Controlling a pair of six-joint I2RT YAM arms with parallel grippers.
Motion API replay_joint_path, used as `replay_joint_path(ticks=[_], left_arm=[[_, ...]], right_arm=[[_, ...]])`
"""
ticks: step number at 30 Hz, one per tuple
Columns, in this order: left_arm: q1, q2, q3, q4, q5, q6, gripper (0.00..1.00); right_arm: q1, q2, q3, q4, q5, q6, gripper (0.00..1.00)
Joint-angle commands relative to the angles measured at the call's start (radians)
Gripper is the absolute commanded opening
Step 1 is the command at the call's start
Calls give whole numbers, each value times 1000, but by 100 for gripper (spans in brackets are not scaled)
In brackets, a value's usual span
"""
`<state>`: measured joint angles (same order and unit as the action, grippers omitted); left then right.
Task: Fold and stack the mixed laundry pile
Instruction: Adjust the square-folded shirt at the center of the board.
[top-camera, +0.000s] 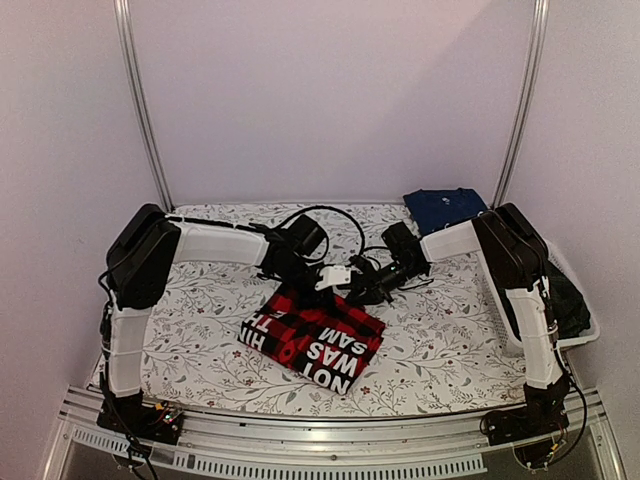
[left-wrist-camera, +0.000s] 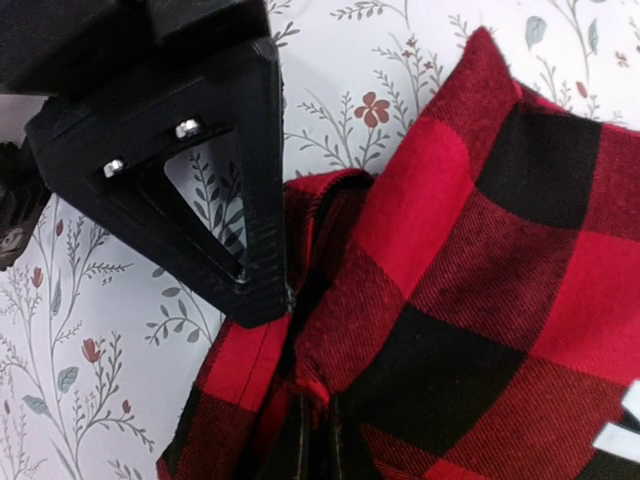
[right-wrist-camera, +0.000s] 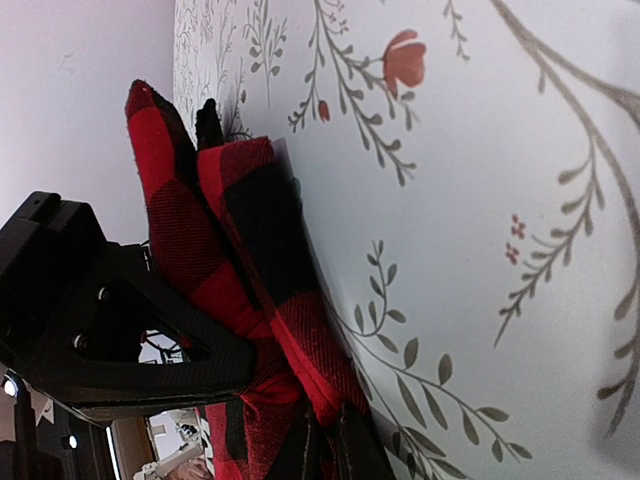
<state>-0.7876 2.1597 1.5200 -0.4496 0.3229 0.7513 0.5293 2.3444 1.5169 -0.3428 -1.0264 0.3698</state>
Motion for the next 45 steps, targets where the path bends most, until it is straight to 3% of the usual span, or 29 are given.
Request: replay_joint_path(ticks=[1, 12, 23, 25, 26, 29, 33, 35, 40, 45], left_arm=[[-4, -68, 35, -31, -24, -11, 0], [-3, -9, 163, -42, 9, -21, 0], [-9, 38, 104, 54, 35, -53, 0], [-7, 52, 97, 69, 21, -66, 0], [-6, 56, 89, 85, 7, -76, 4], [-3, 33, 70, 113, -27, -98, 37], [17, -64, 65, 143, -100, -181, 64], [43, -131, 63, 159, -118, -252, 97], [151, -276, 55, 176, -96, -499, 100], [232, -281, 111, 27, 106, -615, 100]], right_arm=[[7, 43, -19, -52, 68, -11, 8], [7, 36, -24, -48, 68, -13, 7], [6, 39, -16, -51, 67, -10, 7], [5, 34, -13, -55, 69, -11, 11], [4, 29, -9, -59, 70, -11, 13], [-13, -2, 13, -85, 93, -11, 23], [-75, -76, 34, -127, 131, -15, 38], [-108, -124, 40, -146, 144, -25, 43], [-145, -241, 47, -235, 139, -83, 52], [-123, -355, -92, -262, 101, -108, 60]])
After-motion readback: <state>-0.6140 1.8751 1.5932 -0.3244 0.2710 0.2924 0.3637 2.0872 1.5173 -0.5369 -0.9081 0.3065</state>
